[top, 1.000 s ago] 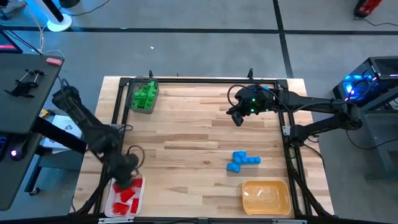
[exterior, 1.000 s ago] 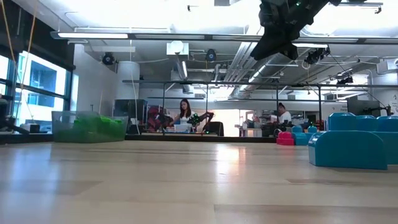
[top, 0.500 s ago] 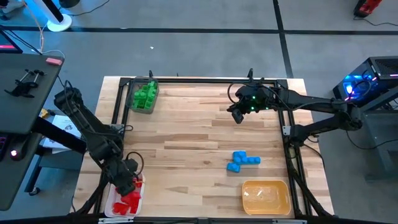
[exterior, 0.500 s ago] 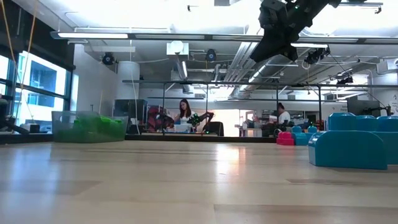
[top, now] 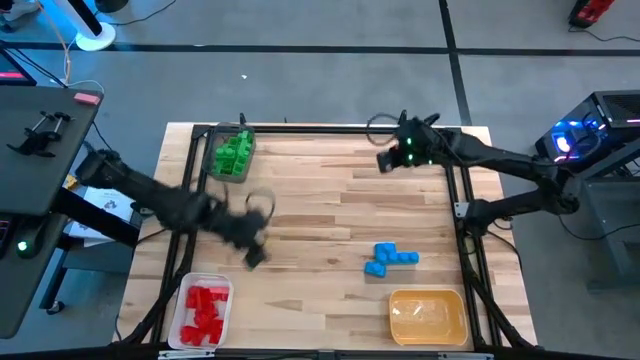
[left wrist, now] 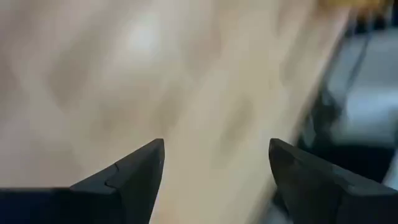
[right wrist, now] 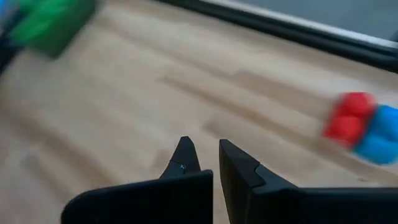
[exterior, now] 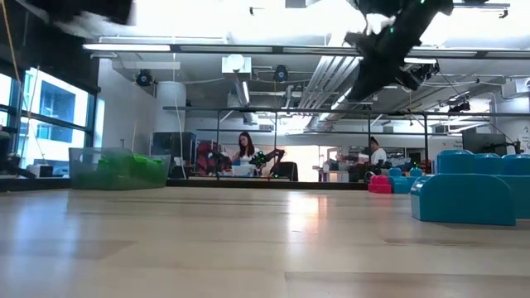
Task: Sort blocks
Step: Put the red game piece into the white bin
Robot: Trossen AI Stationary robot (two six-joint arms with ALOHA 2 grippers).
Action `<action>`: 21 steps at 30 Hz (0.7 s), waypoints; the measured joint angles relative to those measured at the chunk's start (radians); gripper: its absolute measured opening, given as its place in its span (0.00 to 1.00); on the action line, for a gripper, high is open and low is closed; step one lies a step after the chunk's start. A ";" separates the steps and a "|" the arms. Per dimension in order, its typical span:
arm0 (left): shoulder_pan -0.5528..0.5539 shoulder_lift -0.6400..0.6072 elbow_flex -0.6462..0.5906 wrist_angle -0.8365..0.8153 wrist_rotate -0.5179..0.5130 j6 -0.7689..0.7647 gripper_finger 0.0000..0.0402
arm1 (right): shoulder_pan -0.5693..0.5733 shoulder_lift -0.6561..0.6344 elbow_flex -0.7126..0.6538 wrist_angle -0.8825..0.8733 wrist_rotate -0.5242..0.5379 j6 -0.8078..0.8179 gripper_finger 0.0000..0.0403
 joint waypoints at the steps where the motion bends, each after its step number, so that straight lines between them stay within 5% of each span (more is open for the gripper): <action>1: 0.076 0.000 0.000 0.023 -0.036 0.092 0.68 | -0.041 0.007 0.000 -0.009 0.001 0.001 0.00; 6: 0.484 0.063 0.001 0.206 -0.125 0.504 0.68 | -0.240 0.105 0.000 0.002 -0.028 0.002 0.00; 10: 0.705 0.176 0.001 0.487 -0.018 0.596 0.62 | -0.318 0.216 0.000 0.032 -0.026 0.000 0.00; 13: 0.749 0.240 0.001 0.661 0.119 0.564 0.44 | -0.343 0.287 -0.001 0.024 0.015 0.018 0.00; 17: 0.725 0.273 0.001 0.704 0.126 0.547 0.08 | -0.345 0.344 -0.001 0.014 0.101 0.040 0.00; 21: 0.691 0.277 0.001 0.705 0.116 0.539 0.03 | -0.345 0.381 -0.001 0.012 0.165 0.044 0.00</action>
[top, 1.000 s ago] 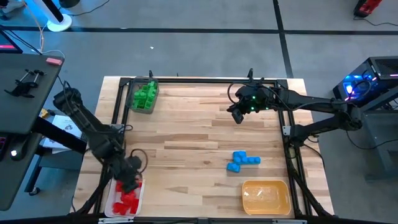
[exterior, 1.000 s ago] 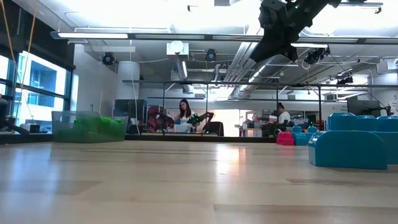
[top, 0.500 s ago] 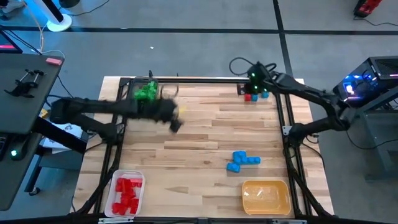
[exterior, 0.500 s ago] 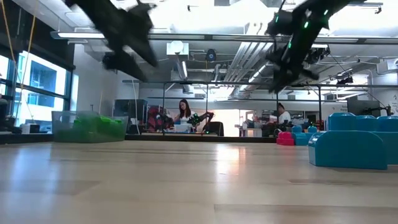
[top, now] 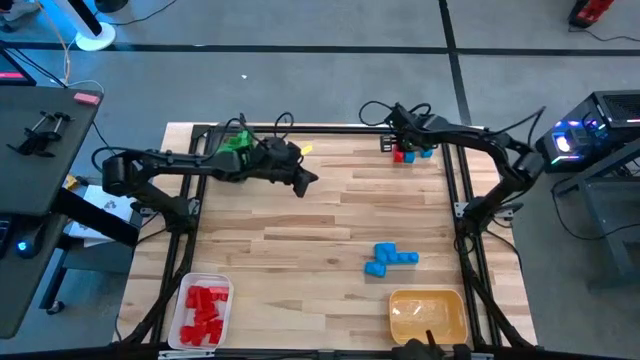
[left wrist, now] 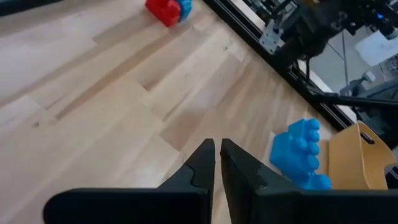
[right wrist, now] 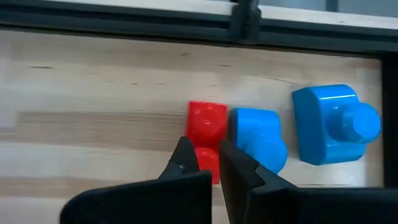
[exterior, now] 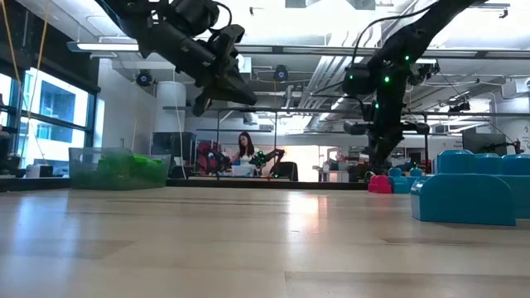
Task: Sort blocks
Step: Put the red game piece into the white bin
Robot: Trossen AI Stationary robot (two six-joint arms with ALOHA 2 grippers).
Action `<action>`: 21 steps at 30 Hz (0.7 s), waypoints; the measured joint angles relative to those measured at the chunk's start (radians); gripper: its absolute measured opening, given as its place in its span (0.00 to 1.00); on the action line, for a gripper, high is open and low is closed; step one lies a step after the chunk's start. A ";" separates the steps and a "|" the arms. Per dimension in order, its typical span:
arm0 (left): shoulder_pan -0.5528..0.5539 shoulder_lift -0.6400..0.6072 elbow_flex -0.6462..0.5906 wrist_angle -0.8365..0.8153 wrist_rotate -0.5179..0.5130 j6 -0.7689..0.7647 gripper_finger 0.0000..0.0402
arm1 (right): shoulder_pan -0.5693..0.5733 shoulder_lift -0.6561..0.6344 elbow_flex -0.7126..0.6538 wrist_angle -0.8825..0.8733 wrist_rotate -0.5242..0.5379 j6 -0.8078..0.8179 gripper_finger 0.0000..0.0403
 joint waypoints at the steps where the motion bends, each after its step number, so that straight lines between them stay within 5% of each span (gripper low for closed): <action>1: -0.006 0.000 0.000 0.000 0.000 0.000 0.02 | 0.000 0.012 0.000 -0.001 0.008 0.000 0.00; 13: -0.039 0.000 0.000 -0.018 -0.009 0.035 0.00 | 0.032 0.118 0.004 0.001 0.049 -0.004 0.00; 21: -0.040 0.000 0.000 -0.028 -0.009 0.046 0.00 | 0.171 0.106 0.002 -0.005 -0.050 0.000 0.00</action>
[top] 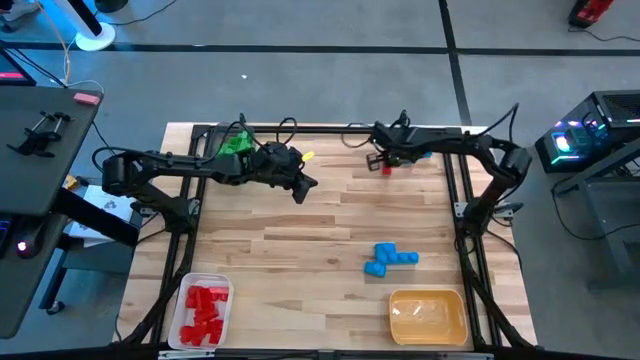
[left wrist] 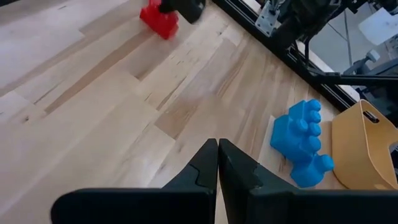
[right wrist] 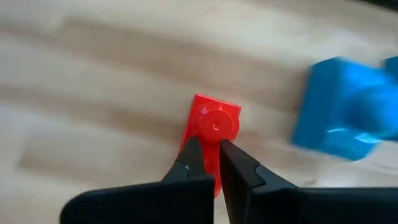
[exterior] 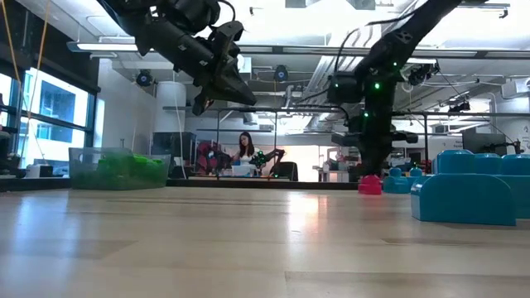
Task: Sort blocks
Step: Put the red game piece into the white bin
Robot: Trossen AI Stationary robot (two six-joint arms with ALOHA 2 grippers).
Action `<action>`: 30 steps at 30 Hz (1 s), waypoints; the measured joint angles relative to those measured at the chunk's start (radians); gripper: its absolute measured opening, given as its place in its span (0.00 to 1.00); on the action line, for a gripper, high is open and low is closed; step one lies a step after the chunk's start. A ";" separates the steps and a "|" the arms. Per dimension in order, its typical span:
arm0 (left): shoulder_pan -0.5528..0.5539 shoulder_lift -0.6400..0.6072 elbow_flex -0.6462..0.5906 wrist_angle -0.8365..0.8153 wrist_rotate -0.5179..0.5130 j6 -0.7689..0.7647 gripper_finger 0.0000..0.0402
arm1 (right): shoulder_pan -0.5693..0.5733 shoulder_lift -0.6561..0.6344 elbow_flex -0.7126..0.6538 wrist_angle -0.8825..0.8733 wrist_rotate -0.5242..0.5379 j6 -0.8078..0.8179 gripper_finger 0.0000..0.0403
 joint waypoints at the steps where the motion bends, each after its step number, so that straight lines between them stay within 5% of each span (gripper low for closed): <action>1: 0.000 0.000 0.000 0.000 0.000 0.002 0.00 | 0.025 0.000 0.000 0.000 -0.012 0.000 0.00; 9: -0.002 0.000 0.000 -0.012 0.038 0.048 0.00 | 0.270 0.001 -0.002 0.034 -0.083 0.059 0.00; 20: -0.039 -0.027 -0.001 -0.251 0.046 0.192 0.00 | 0.551 0.003 -0.005 0.237 -0.187 0.114 0.00; 30: -0.061 0.001 0.017 -0.116 0.017 0.349 0.03 | 0.650 -0.238 -0.004 0.075 0.029 0.116 0.00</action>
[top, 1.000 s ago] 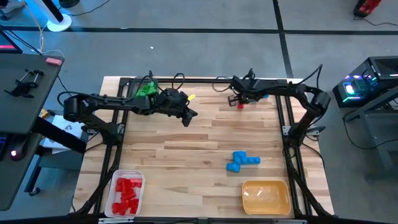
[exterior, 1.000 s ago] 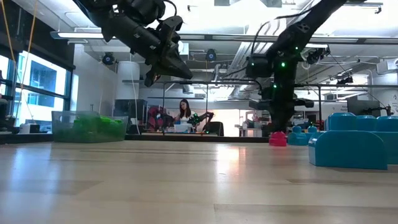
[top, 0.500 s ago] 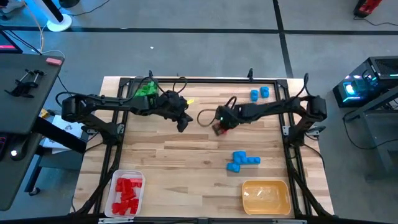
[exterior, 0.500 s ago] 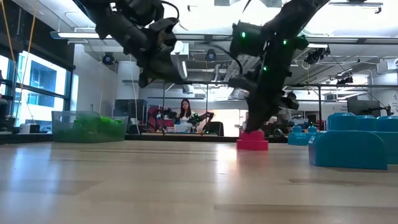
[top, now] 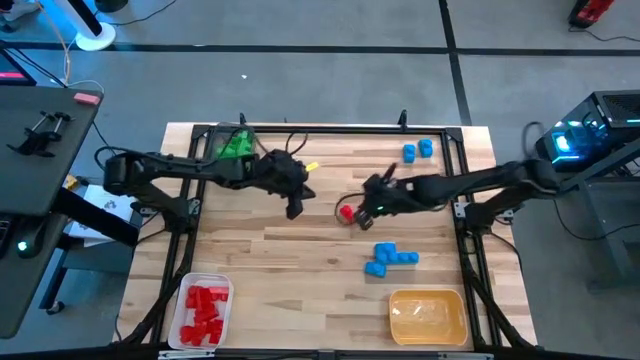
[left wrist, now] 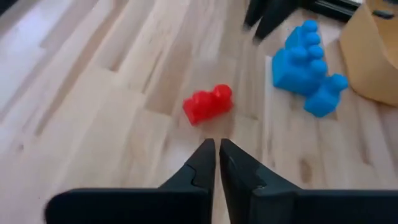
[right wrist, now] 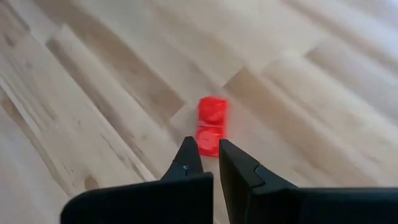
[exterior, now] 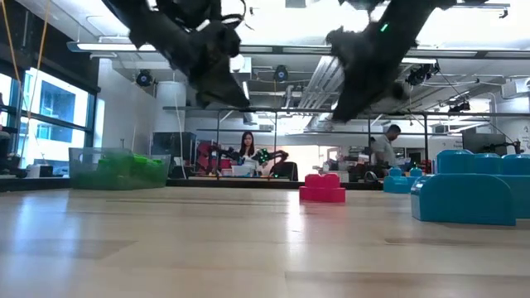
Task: Sort blocks
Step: Put the red game piece into the white bin
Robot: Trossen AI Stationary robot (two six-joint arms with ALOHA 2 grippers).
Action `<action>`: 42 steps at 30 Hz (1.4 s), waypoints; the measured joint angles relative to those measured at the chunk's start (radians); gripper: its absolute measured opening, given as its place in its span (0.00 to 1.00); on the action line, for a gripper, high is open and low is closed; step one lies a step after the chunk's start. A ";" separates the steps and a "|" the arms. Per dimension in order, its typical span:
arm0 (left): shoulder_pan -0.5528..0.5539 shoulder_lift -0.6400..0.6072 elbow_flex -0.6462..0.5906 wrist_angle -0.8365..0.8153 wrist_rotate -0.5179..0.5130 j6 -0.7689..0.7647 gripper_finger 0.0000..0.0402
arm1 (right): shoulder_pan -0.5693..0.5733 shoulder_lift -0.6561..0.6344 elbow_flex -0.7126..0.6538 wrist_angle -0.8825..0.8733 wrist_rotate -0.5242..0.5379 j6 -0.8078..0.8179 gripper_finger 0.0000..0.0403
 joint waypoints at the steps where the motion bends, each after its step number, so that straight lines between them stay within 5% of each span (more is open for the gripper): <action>1: 0.006 0.022 0.018 -0.002 0.009 0.025 0.05 | 0.002 -0.038 0.000 -0.032 0.016 0.009 0.00; 11: -0.043 0.415 0.441 -0.149 0.124 0.461 0.37 | -0.005 -0.284 0.002 -0.241 0.044 0.146 0.00; 22: -0.068 0.738 0.818 -0.342 0.117 0.592 0.59 | 0.028 -0.306 0.002 -0.256 0.034 0.197 0.00; 42: -0.033 0.844 0.841 -0.448 0.126 0.730 0.60 | 0.027 -0.305 0.002 -0.281 0.027 0.171 0.00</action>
